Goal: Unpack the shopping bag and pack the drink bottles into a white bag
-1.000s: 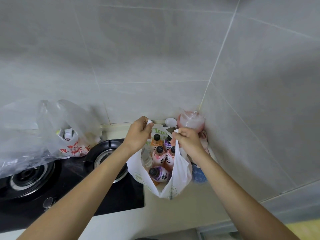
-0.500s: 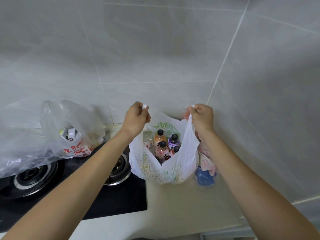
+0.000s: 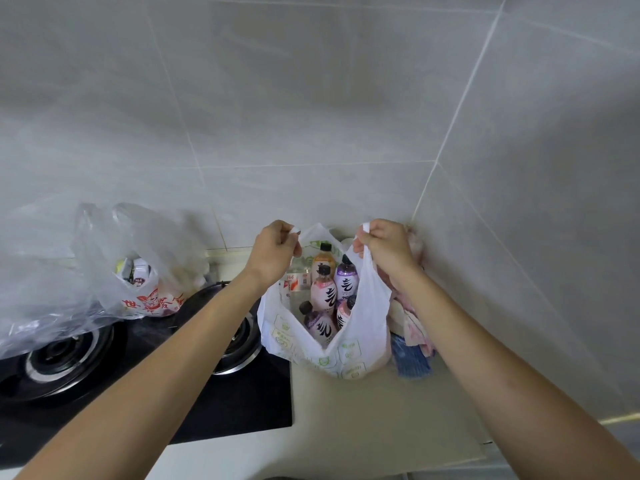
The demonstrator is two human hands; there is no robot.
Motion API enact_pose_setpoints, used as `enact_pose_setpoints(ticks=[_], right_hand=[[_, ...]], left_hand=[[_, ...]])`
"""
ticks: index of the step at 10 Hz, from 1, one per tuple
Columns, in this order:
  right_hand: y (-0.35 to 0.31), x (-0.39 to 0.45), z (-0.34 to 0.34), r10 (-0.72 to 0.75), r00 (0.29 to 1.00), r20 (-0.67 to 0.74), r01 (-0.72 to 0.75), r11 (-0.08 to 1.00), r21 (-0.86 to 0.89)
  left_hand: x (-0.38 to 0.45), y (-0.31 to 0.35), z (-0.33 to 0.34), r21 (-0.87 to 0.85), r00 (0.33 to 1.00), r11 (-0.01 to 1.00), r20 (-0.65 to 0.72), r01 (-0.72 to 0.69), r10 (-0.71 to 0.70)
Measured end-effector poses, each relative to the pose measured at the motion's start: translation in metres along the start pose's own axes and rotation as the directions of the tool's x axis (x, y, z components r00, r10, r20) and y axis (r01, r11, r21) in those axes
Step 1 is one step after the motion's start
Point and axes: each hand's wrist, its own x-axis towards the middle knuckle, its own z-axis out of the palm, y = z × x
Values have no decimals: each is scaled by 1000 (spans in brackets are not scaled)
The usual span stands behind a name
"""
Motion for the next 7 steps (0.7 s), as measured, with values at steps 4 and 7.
enact_pose_setpoints(ticks=[4,7], right_hand=[[5,-35,5,-134,991,-24,119,936,-330],[-17,-73,22,-358,933,24,318,795,-516]], left_hand=[[-19,-21,1,119,1000,993,1,-7,7],[-47,-29,-27,240,971,947,-51,-216,234]])
